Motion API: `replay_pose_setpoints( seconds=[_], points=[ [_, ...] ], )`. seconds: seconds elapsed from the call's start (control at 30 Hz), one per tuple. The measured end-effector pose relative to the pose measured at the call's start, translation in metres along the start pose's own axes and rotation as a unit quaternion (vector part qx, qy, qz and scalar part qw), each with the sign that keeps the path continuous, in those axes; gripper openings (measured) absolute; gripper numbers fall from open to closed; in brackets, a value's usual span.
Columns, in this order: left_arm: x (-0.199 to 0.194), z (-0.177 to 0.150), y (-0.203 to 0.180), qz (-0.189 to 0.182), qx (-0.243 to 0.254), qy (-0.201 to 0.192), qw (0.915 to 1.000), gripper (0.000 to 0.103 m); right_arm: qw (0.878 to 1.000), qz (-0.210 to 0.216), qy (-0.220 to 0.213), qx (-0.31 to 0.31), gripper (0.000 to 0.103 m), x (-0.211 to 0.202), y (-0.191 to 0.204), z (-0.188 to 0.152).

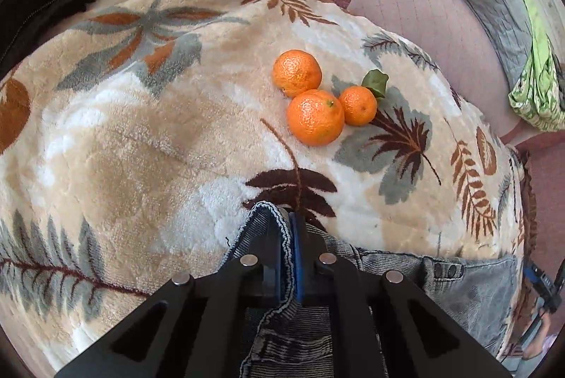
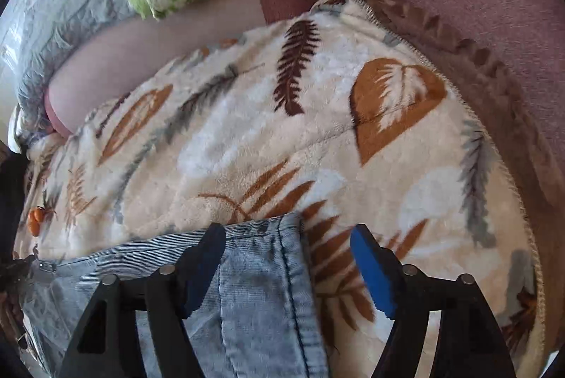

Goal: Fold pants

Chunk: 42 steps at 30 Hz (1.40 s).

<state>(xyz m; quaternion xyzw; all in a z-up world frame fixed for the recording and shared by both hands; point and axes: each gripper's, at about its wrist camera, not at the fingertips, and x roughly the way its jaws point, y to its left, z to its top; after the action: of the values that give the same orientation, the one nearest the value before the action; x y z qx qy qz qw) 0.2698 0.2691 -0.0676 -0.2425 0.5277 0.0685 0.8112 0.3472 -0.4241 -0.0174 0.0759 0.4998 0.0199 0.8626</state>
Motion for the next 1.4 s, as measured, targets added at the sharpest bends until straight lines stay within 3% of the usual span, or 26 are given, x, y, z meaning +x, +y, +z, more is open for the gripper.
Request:
replay_pose_setpoints(
  seconds=[0.13, 0.27, 0.3, 0.37, 0.4, 0.43, 0.6, 0.77, 0.9, 1.0, 1.1, 1.17, 1.27, 1.3, 1.33, 1.4],
  points=[
    [0.001, 0.000, -0.004, 0.012, 0.005, 0.000, 0.9999, 0.007, 0.999, 0.026, 0.017, 0.019, 0.076, 0.002, -0.006, 0.004],
    [0.002, 0.001, -0.007, 0.019, 0.005, 0.005, 0.9998, 0.005, 0.996, 0.028, 0.080, 0.015, 0.072, 0.053, 0.003, 0.007],
    [0.002, 0.002, -0.009, 0.023, 0.008, 0.006, 0.9997, 0.005, 0.995, 0.024, 0.093, 0.004, 0.048, 0.064, 0.008, 0.006],
    [0.001, 0.002, -0.013, 0.035, 0.019, 0.009, 0.9992, 0.004, 0.996, 0.010, 0.087, -0.018, 0.038, 0.065, 0.020, 0.009],
    [-0.002, 0.002, -0.015, 0.039, 0.021, 0.007, 0.9990, 0.003, 0.996, 0.006, 0.083, -0.022, 0.017, 0.061, 0.023, 0.011],
    [-0.006, 0.002, -0.016, 0.039, 0.021, 0.002, 0.9990, 0.003, 0.997, 0.001, 0.076, -0.030, 0.016, 0.053, 0.027, 0.013],
    [-0.056, 0.000, -0.024, 0.008, 0.023, -0.046, 0.9987, 0.003, 0.999, 0.002, 0.008, -0.050, 0.016, -0.012, 0.043, 0.017],
    [-0.144, -0.023, -0.031, -0.045, 0.041, -0.109, 0.9922, 0.003, 0.995, 0.031, -0.077, -0.049, 0.016, -0.104, 0.057, 0.007],
    [-0.209, -0.074, -0.011, -0.094, 0.064, -0.143, 0.9831, 0.003, 0.988, 0.068, -0.132, -0.046, 0.016, -0.180, 0.053, -0.032],
    [-0.231, -0.121, 0.015, -0.118, 0.079, -0.148, 0.9787, 0.003, 0.984, 0.088, -0.150, -0.043, 0.016, -0.218, 0.034, -0.082],
    [-0.226, -0.174, 0.049, -0.124, 0.083, -0.123, 0.9811, 0.003, 0.984, 0.096, -0.138, -0.057, 0.016, -0.225, 0.010, -0.145],
    [-0.207, -0.206, 0.073, -0.128, 0.088, -0.075, 0.9851, 0.004, 0.987, 0.103, -0.105, -0.067, 0.016, -0.209, -0.008, -0.191],
    [-0.161, -0.233, 0.104, -0.069, 0.078, 0.023, 0.9943, 0.008, 0.993, 0.087, 0.013, -0.078, 0.024, -0.155, -0.028, -0.247],
    [-0.151, -0.236, 0.111, -0.043, 0.074, 0.045, 0.9953, 0.008, 0.993, 0.085, 0.042, -0.070, 0.033, -0.143, -0.034, -0.260],
    [-0.149, -0.237, 0.116, -0.006, 0.067, 0.045, 0.9967, 0.008, 0.993, 0.086, 0.054, -0.057, 0.038, -0.137, -0.041, -0.267],
    [-0.162, -0.230, 0.119, 0.033, 0.065, 0.017, 0.9972, 0.008, 0.994, 0.101, 0.032, -0.025, 0.039, -0.149, -0.053, -0.272]
  ],
)
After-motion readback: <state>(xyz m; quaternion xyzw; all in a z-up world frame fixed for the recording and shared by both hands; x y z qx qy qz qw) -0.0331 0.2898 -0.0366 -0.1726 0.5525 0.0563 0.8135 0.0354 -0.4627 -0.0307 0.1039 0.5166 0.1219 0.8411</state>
